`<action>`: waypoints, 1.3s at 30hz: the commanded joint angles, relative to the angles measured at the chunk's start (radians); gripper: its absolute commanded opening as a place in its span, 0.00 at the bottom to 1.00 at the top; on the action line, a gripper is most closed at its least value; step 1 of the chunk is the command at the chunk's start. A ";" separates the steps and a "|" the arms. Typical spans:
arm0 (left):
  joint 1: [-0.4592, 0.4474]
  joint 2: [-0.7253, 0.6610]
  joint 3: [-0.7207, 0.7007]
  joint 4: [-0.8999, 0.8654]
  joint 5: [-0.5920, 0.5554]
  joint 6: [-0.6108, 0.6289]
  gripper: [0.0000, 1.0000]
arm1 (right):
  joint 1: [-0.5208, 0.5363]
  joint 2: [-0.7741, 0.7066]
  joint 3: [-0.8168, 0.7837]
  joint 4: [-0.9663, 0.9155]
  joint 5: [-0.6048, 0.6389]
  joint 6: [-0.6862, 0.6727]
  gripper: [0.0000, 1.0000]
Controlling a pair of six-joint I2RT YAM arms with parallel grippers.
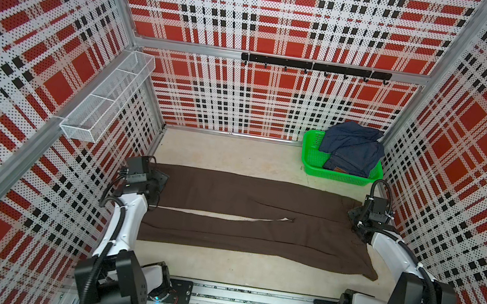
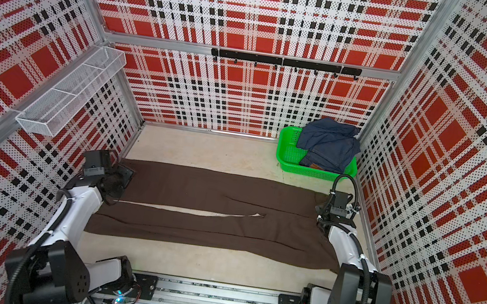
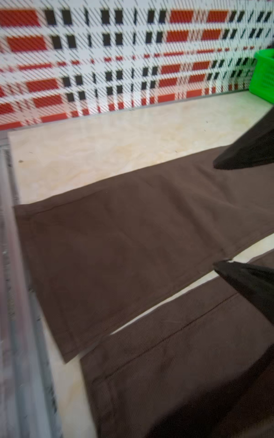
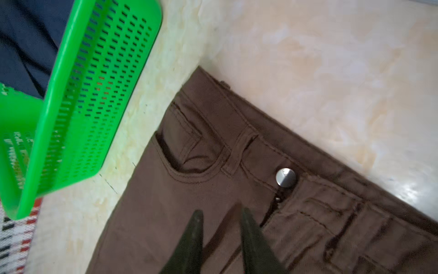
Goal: Fold and stack the trousers
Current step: Flatten out the trousers at the center of the table, then move the trousers to the top-center of the table.
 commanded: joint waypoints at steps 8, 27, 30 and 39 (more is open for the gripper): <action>-0.090 0.322 0.108 0.087 -0.083 0.053 0.45 | -0.007 0.193 0.060 0.141 -0.094 -0.007 0.15; -0.042 0.753 0.431 -0.059 -0.245 0.195 0.36 | -0.060 0.497 0.303 0.056 -0.073 -0.046 0.17; -0.063 0.814 0.496 -0.086 -0.263 0.206 0.34 | -0.078 0.514 0.312 0.049 -0.050 -0.035 0.19; -0.111 0.993 0.763 -0.188 -0.297 0.216 0.32 | -0.103 0.584 0.394 0.058 -0.033 0.007 0.24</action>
